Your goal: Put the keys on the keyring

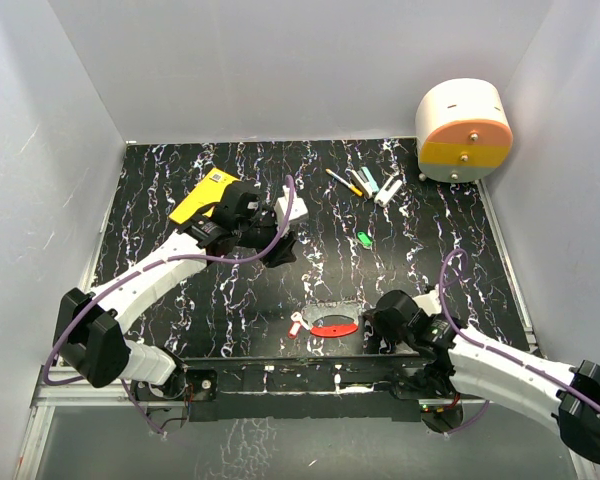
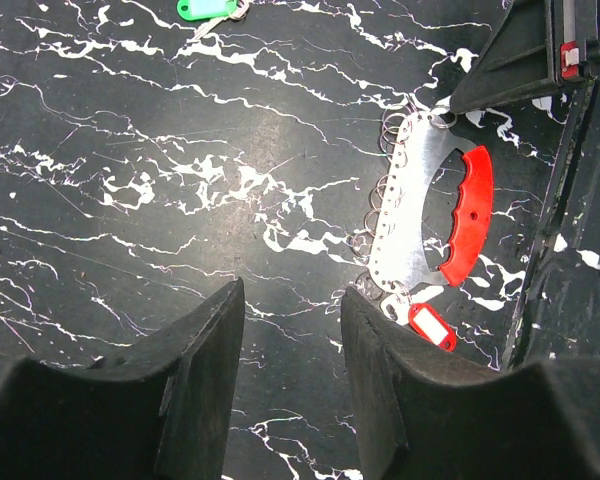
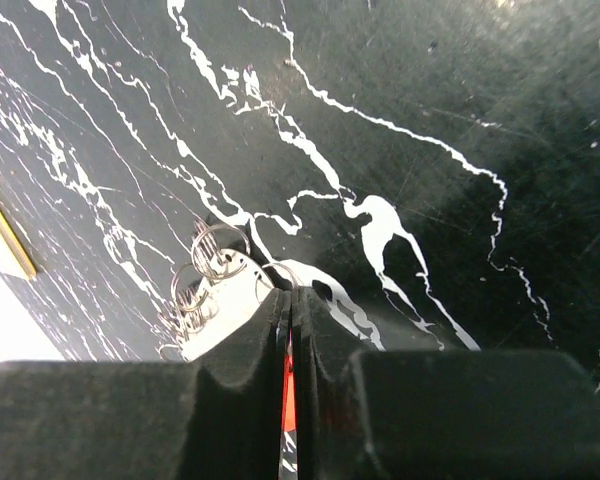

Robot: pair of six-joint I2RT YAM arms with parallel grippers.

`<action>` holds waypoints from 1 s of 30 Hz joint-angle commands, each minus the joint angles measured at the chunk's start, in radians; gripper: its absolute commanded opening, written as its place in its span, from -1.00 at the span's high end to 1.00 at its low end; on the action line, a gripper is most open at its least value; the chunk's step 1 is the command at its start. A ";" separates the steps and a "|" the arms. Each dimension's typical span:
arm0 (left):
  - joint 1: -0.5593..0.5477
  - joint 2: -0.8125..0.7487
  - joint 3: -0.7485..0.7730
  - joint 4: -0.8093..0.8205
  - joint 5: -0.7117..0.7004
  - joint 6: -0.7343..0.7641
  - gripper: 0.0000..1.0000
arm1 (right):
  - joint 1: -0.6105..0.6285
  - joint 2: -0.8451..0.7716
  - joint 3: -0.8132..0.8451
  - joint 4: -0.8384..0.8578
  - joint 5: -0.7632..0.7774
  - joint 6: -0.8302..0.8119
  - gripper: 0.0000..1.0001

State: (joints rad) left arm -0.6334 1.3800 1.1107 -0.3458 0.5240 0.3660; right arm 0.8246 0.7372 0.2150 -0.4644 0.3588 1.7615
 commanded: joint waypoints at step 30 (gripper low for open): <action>-0.005 -0.023 -0.010 0.015 0.021 -0.003 0.18 | 0.002 0.108 0.049 0.067 0.077 -0.063 0.67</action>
State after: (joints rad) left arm -0.6334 1.3800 1.1107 -0.3431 0.5240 0.3660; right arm 0.8246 0.8520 0.2653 -0.4149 0.3847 1.6951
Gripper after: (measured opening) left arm 0.414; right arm 0.228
